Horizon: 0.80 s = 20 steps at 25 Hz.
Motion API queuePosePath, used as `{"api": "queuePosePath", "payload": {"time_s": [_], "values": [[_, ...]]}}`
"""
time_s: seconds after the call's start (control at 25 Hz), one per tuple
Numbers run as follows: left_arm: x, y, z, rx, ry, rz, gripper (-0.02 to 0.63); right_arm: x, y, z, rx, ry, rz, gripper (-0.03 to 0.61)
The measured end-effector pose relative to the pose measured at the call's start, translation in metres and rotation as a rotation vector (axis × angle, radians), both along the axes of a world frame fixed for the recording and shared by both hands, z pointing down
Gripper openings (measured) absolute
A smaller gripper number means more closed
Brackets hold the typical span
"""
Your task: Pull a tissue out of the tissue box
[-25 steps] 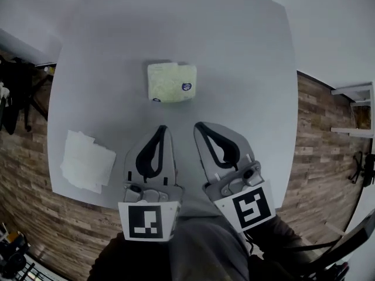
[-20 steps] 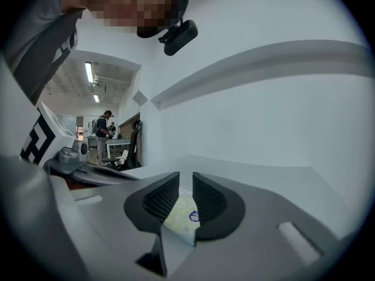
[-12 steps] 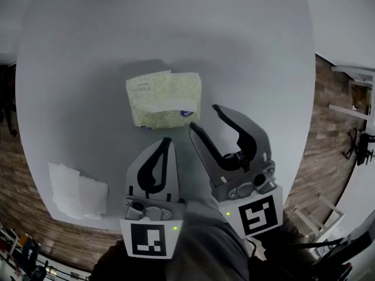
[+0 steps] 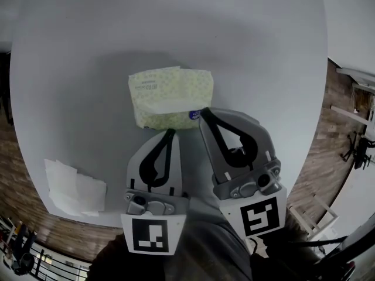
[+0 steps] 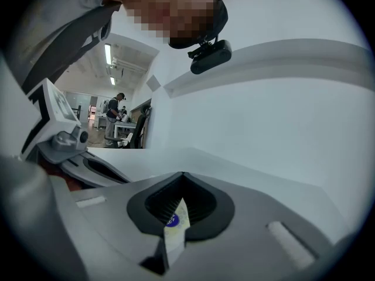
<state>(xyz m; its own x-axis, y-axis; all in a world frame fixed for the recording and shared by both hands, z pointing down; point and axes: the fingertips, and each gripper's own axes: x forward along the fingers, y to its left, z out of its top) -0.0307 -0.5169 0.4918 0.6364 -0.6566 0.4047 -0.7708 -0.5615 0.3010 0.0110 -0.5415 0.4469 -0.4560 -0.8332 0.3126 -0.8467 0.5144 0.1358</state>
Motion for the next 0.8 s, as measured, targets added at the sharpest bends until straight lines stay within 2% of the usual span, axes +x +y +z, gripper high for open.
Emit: {"api": "queuePosePath", "payload": {"time_s": [0.24,0.4,0.64,0.8], "values": [[0.003,0.002,-0.002,0.001,0.008,-0.004,0.002,0.004,0.006,-0.033,0.029,-0.081,-0.007,0.002],[0.006,0.004,-0.012,0.018,0.017,0.004,0.002,0.001,0.010,-0.067,0.080,-0.093,-0.022,0.002],[0.002,0.020,-0.052,0.058,0.068,-0.008,0.002,-0.008,0.028,-0.143,0.193,-0.131,-0.033,0.002],[-0.015,0.047,-0.089,0.076,0.108,-0.063,0.002,-0.022,0.061,-0.186,0.278,-0.126,-0.065,0.002]]}}
